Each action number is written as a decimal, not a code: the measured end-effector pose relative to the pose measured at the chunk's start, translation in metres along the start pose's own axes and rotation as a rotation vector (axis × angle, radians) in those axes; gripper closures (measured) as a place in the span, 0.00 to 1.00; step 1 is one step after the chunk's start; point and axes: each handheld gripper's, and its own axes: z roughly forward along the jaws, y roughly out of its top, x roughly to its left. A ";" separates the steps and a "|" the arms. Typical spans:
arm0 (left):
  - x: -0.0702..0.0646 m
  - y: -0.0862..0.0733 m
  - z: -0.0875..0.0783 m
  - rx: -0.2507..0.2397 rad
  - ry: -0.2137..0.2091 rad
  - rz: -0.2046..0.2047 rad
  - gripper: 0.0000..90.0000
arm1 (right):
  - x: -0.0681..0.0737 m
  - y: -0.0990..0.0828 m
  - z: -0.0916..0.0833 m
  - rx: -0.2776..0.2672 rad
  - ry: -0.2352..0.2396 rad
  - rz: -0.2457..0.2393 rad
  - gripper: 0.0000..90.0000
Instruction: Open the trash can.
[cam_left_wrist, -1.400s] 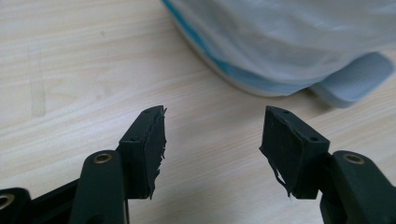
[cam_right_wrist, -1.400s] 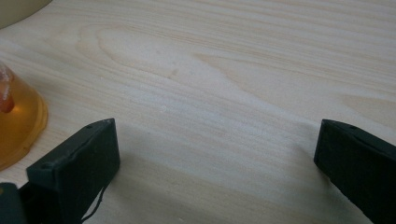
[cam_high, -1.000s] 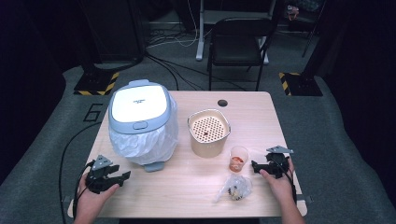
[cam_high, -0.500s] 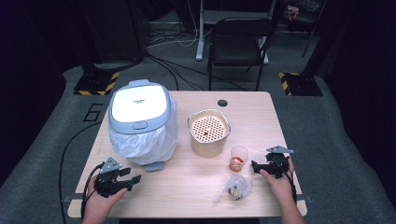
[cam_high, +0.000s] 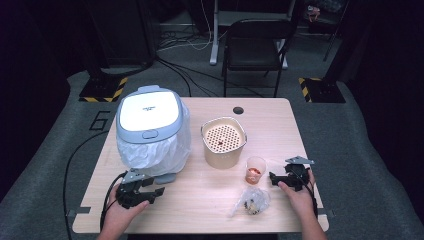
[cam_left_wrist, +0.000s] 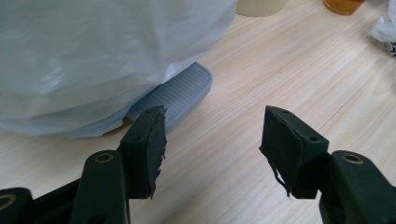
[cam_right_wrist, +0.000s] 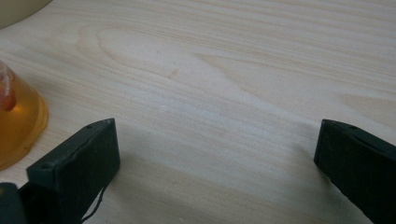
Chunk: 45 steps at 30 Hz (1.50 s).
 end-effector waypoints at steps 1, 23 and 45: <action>-0.001 0.000 0.003 -0.008 -0.004 0.004 0.43 | 0.000 0.000 0.000 0.000 0.000 0.000 0.00; -0.010 0.005 0.038 -0.011 0.017 0.047 0.41 | 0.000 0.000 0.000 -0.001 0.005 -0.004 0.00; -0.009 0.002 0.046 -0.041 0.019 0.068 0.41 | 0.000 0.000 0.000 0.004 0.015 -0.023 0.00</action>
